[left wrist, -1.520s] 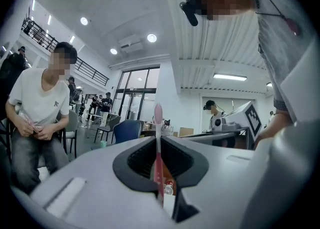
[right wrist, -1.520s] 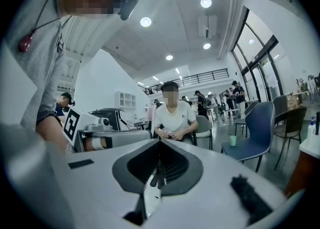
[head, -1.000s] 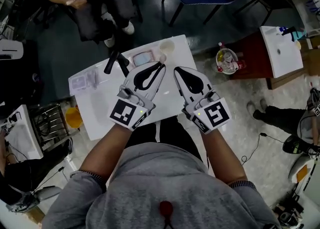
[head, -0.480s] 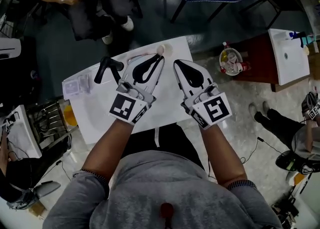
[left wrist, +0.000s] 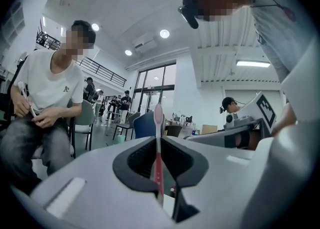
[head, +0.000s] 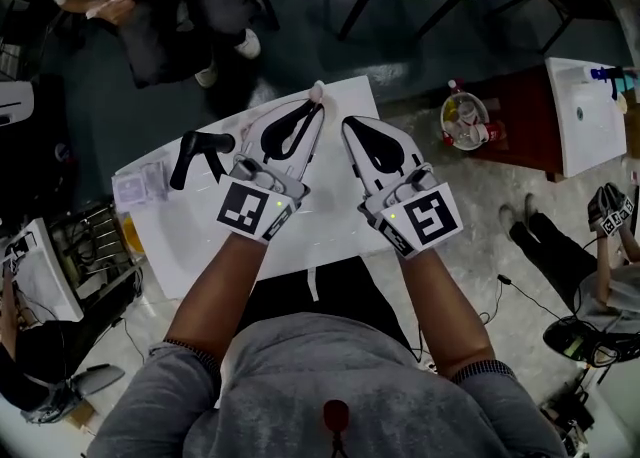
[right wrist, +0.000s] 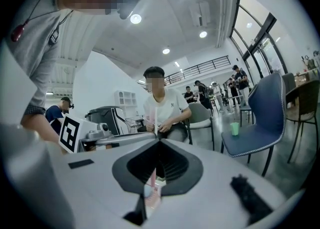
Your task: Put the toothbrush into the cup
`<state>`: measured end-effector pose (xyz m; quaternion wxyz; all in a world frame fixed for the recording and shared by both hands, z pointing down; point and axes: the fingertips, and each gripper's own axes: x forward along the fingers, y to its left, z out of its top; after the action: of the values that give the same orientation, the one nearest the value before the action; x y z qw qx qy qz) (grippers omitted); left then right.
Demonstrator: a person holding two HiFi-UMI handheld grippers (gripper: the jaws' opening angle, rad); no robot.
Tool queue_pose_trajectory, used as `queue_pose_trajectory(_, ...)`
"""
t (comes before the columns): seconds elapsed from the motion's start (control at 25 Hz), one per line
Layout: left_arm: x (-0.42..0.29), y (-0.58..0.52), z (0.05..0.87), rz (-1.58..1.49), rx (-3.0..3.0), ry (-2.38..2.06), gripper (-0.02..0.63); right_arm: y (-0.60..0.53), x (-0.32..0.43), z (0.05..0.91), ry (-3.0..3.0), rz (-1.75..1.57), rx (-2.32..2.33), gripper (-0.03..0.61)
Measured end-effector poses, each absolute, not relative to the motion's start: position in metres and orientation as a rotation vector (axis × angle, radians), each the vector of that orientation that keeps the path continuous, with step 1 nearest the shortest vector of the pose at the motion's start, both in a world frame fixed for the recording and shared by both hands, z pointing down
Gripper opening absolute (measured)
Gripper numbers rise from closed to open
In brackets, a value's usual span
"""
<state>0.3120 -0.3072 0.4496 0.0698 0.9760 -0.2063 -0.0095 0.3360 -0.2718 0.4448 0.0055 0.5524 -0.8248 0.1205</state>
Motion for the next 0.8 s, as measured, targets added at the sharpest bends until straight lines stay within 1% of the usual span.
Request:
queue_pose_trajectory(0.24,0.318,-0.328,0.472,-0.02,2.92,-0.658,0.04,-0.283,0.348,0.463,-2.584,0.421,1.736,0.006)
queue_pose_trajectory(0.8,0.337,-0.335,0.528,0.078,2.923,-0.671,0.04,-0.29,0.361,0.503,-2.561,0.503,1.732,0.006)
